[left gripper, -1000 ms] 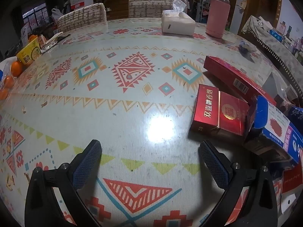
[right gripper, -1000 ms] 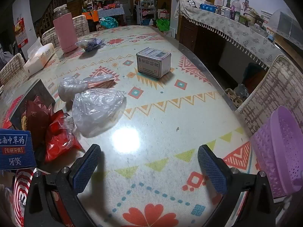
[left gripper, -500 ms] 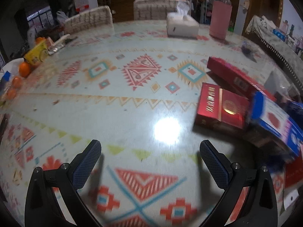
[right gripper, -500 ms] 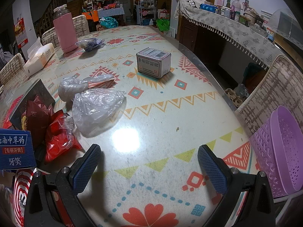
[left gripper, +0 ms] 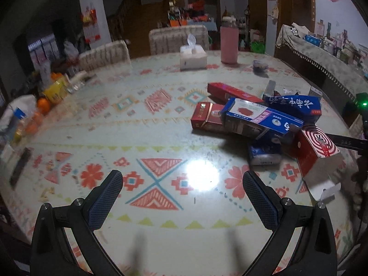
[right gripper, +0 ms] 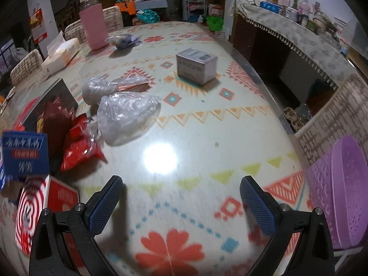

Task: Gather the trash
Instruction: 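Move both tools toward the pile of boxes on the table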

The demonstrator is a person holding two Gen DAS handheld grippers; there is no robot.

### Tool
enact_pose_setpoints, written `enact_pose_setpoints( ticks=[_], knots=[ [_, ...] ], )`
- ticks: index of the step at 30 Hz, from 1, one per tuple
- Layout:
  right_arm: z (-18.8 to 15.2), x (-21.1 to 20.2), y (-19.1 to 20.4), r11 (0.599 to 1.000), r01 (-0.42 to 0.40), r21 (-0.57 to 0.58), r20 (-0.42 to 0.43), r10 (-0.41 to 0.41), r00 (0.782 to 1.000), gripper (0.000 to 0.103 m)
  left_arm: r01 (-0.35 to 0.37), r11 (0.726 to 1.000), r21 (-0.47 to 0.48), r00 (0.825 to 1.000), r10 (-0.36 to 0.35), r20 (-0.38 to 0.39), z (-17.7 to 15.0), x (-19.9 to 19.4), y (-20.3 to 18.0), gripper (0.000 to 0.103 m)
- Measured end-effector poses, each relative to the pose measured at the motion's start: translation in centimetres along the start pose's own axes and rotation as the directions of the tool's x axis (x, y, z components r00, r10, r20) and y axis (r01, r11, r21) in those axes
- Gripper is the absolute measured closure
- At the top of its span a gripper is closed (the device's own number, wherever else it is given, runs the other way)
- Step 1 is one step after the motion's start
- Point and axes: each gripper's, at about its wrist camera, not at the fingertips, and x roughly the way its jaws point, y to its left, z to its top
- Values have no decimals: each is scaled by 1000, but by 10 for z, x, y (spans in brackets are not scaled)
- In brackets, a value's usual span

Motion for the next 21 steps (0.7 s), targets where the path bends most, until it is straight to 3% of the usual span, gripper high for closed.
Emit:
enact_pose_setpoints(
  ticks=[9,14,21],
  knots=[
    [-42,-70,-6,998,-50,30,162,45,986,1,-18,1000,14,995,16,95,-7,-40,-9,0],
    [-68,-111,-5,994,-108,35,281,94,955,1,3,1000,0,991,-3,133,-13,-58,-12,0],
    [-98,-148,5,986,-167,18,347,150,926,1,31,1000,-4,989,-30,144,-25,-76,-17,0]
  ],
)
